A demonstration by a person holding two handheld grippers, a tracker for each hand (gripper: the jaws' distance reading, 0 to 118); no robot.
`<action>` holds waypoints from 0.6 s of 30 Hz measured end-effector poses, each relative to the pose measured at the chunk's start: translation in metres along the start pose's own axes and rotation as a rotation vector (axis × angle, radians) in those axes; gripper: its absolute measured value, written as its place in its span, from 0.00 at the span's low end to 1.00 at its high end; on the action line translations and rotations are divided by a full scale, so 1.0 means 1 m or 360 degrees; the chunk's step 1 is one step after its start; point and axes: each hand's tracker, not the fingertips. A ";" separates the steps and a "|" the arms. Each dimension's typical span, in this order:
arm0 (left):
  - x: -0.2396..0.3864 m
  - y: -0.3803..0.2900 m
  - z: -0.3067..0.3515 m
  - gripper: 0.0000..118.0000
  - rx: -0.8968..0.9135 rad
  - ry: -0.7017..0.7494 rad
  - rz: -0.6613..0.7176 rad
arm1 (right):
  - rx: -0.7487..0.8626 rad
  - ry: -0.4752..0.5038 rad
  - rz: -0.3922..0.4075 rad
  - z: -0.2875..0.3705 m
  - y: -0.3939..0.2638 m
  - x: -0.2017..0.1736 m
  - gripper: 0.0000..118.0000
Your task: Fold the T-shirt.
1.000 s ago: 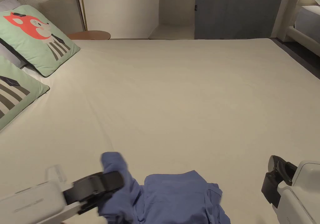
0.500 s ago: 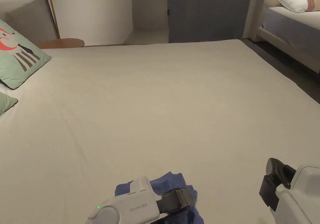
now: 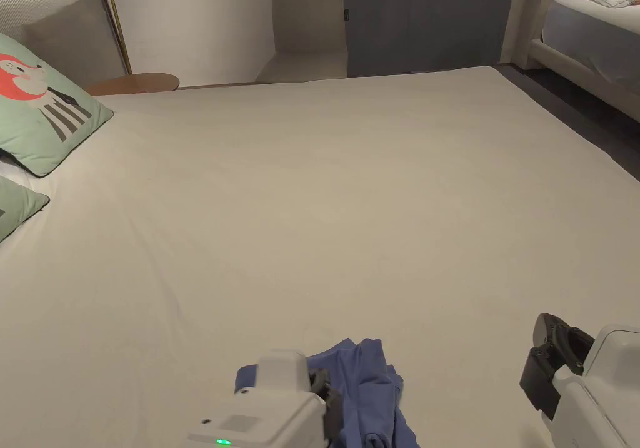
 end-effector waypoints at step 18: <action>0.066 -0.004 -0.017 0.01 -0.0044 -0.0460 0.0028 | 0.0015 -0.0043 -0.0012 0.004 0.004 0.013 0.00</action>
